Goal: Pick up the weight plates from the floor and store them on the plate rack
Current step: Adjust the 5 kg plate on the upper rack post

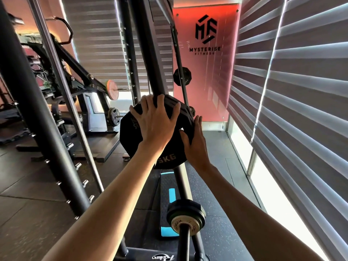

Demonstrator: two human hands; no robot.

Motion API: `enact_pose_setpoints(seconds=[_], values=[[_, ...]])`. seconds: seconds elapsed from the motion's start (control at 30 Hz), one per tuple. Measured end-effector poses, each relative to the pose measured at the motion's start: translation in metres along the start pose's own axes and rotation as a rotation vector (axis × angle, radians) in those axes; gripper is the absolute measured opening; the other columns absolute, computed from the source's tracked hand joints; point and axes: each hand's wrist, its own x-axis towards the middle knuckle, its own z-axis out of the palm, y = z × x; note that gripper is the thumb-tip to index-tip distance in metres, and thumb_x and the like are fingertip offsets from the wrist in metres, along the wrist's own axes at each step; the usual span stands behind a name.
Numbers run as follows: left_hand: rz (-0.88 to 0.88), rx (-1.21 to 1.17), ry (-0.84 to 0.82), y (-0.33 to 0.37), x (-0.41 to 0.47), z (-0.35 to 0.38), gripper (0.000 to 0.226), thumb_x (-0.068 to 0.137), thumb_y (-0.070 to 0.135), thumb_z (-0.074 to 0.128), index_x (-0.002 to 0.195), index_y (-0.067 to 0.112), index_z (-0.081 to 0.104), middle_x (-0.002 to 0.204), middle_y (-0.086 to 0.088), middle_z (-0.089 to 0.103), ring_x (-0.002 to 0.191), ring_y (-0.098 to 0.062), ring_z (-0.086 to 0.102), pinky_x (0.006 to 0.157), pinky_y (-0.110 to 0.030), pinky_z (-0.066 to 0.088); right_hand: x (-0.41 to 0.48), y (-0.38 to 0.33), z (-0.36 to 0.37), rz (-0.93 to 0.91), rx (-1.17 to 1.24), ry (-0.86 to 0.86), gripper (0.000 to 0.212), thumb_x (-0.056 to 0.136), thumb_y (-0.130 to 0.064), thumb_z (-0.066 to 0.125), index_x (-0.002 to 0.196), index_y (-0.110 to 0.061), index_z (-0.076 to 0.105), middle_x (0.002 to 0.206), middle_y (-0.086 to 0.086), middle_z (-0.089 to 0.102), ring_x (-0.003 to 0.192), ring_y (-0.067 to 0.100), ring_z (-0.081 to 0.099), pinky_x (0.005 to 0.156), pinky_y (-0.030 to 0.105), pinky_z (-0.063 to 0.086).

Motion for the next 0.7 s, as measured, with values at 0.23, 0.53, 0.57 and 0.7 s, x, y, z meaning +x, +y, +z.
enact_pose_setpoints(seconds=[0.23,0.53,0.57,0.7], values=[[-0.027,-0.066,0.033,-0.001,0.002,0.003,0.057,0.095,0.064,0.031,0.128,0.024,0.054,0.129,-0.004,0.055,0.128,-0.026,0.045,0.11,-0.061,0.024,0.005,-0.005,-0.007,0.004,0.013,-0.036,0.076,0.094,-0.055,0.044,0.156,-0.017,0.018,0.155,0.005,0.036,0.143,0.021,0.037,0.114,0.047,0.037],[-0.068,-0.183,0.054,-0.008,0.004,0.001,0.059,0.091,0.066,0.041,0.124,0.022,0.061,0.123,-0.002,0.056,0.125,-0.024,0.045,0.112,-0.051,0.024,0.015,-0.021,-0.009,-0.113,0.004,-0.05,0.059,0.097,-0.05,0.044,0.148,-0.023,0.031,0.14,0.0,0.051,0.128,0.015,0.051,0.107,0.037,0.045],[-0.063,-0.197,0.054,-0.008,0.005,0.0,0.057,0.091,0.064,0.042,0.124,0.022,0.062,0.123,-0.001,0.057,0.125,-0.023,0.045,0.112,-0.052,0.024,0.013,-0.021,-0.008,-0.095,0.023,-0.036,0.057,0.098,-0.048,0.044,0.147,-0.023,0.031,0.138,0.0,0.053,0.126,0.015,0.053,0.106,0.036,0.046],[-0.007,-0.211,0.064,-0.006,0.004,-0.001,0.049,0.094,0.059,0.043,0.122,0.025,0.065,0.123,0.005,0.058,0.125,-0.018,0.046,0.111,-0.052,0.02,0.004,-0.024,-0.005,-0.057,0.055,0.014,0.048,0.101,-0.035,0.048,0.142,-0.014,0.035,0.131,0.004,0.055,0.121,0.018,0.055,0.1,0.032,0.048]])
